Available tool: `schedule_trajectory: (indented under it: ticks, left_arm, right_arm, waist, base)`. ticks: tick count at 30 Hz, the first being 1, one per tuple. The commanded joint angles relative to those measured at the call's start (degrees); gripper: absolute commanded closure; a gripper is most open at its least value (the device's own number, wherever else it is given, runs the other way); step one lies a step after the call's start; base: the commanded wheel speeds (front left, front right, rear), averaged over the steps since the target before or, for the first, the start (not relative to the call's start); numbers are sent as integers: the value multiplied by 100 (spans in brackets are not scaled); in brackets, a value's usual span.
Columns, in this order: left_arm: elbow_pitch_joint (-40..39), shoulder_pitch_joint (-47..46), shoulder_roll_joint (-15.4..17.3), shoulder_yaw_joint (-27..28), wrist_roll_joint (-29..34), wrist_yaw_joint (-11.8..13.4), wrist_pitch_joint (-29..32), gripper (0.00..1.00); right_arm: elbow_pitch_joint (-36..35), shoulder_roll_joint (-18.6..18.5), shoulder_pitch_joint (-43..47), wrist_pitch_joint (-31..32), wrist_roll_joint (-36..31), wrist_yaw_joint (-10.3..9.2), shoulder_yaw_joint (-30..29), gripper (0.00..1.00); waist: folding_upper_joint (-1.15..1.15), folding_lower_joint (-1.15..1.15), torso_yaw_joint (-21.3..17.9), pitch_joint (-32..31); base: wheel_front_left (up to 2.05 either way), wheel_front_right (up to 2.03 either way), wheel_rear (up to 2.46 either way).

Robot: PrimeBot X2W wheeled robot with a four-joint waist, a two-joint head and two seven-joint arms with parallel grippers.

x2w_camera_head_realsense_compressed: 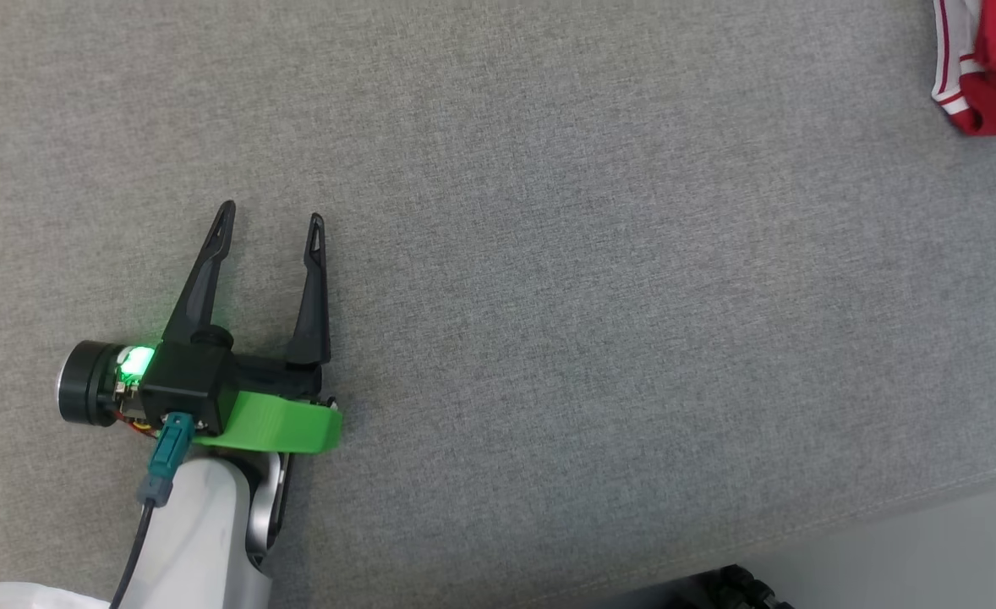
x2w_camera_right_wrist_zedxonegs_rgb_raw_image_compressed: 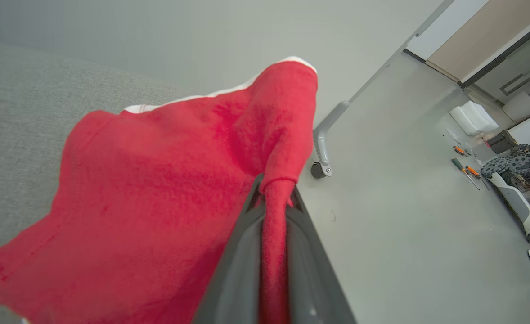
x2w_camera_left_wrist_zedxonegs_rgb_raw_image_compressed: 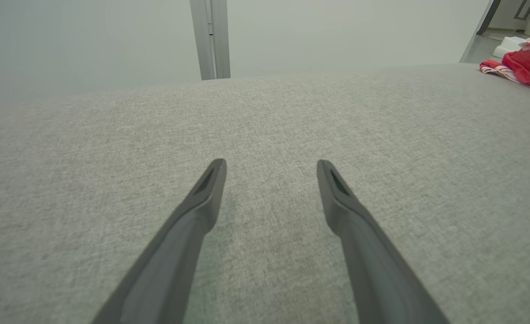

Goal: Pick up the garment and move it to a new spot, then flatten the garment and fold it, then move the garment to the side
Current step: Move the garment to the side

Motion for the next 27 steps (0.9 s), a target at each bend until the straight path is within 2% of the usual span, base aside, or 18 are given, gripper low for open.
schedule_trajectory:
  ticks: [1, 8, 9, 10, 11, 17, 22, 27]
  left_arm:
    - [-19, -94, 74, -2, 25, -7, -15, 0]
    - [-135, -71, 159, -3, 57, 52, 0, 0]
    - [-156, -63, 162, -6, 61, 72, 0, 0]
    - [-175, -57, 160, -9, 61, 89, 0, 0]
    - [-191, -48, 160, -14, 57, 97, 0, 0]
    - [-156, 35, 163, 0, -28, 143, -1, 0]
    - [-124, 122, 119, 14, -126, 135, -3, 0]
    - [-43, 281, 59, 100, -249, 139, -7, 0]
  right_arm:
    - [115, 6, -130, -16, 64, -13, 5, 100]
    - [884, 210, -497, -127, 109, -13, 85, 100]
    - [997, 231, -548, -166, 64, -13, 96, 63]
    - [1091, 253, -594, -206, 32, -13, 89, 7]
    - [1206, 278, -648, -253, -3, -13, 66, 0]
    - [1421, 469, -700, -371, -262, -13, 88, 0]
    - [898, 473, -558, -369, -509, -13, -237, 0]
    - [85, 603, -119, -370, -957, -13, -889, 0]
  waist:
    - [0, -1, -28, 135]
    - [0, -1, 72, 263]
    - [0, -1, 87, 273]
    - [0, -1, 99, 281]
    - [0, -1, 112, 288]
    - [0, -1, 105, 170]
    - [0, -1, 103, -168]
    - [0, -1, 149, -714]
  base:
    - [0, 0, 0]
    - [0, 0, 0]
    - [0, 0, 0]
    - [0, 0, 0]
    - [0, 0, 0]
    - [0, 0, 0]
    - [0, 0, 0]
    - [0, 0, 0]
